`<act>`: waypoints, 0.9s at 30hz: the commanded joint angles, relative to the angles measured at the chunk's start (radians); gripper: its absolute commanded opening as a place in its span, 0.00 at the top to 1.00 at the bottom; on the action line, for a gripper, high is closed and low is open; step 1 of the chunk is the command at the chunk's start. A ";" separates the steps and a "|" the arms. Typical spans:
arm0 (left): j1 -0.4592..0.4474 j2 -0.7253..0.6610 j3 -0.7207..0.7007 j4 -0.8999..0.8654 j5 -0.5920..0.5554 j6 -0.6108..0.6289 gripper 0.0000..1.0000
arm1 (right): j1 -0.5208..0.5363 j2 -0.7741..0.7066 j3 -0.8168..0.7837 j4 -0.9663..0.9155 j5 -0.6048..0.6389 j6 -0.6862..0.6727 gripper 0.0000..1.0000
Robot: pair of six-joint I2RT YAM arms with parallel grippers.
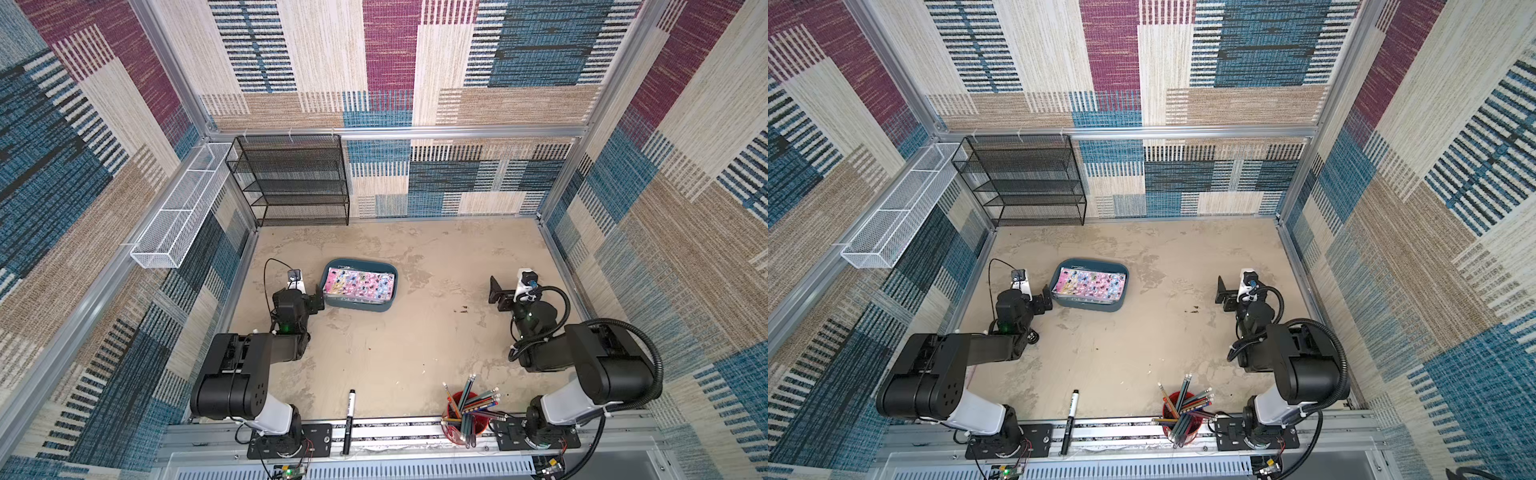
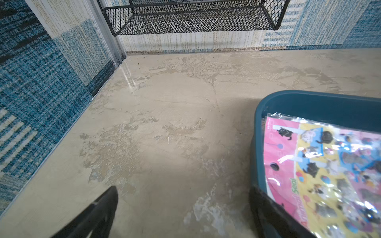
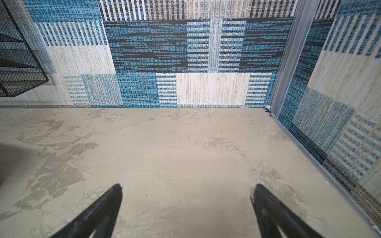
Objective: Take the stickers out of the storage box
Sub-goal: Move the storage box to the center of the board.
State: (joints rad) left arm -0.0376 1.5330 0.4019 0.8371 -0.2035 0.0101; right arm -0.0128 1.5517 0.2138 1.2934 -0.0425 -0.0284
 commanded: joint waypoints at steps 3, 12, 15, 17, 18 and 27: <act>0.000 0.001 -0.002 0.031 0.007 0.010 0.01 | -0.001 -0.004 -0.014 0.045 -0.049 -0.013 0.01; 0.001 0.001 -0.002 0.031 0.007 0.011 0.01 | 0.000 -0.004 -0.013 0.042 0.001 0.002 0.01; 0.001 0.001 -0.002 0.032 0.007 0.010 0.01 | -0.001 -0.004 -0.015 0.045 0.012 0.008 0.01; 0.000 0.001 -0.002 0.032 0.007 0.011 0.01 | -0.001 -0.005 -0.015 0.044 0.013 0.008 0.01; 0.000 0.001 -0.002 0.031 0.007 0.011 0.01 | -0.001 -0.004 -0.014 0.044 0.012 0.008 0.01; 0.000 0.002 -0.001 0.033 0.007 0.011 0.01 | -0.001 -0.004 -0.011 0.040 0.013 0.009 0.01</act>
State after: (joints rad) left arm -0.0376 1.5330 0.4019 0.8371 -0.2035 0.0101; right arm -0.0143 1.5497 0.2016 1.2964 -0.0414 -0.0277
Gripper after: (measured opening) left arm 0.987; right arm 0.993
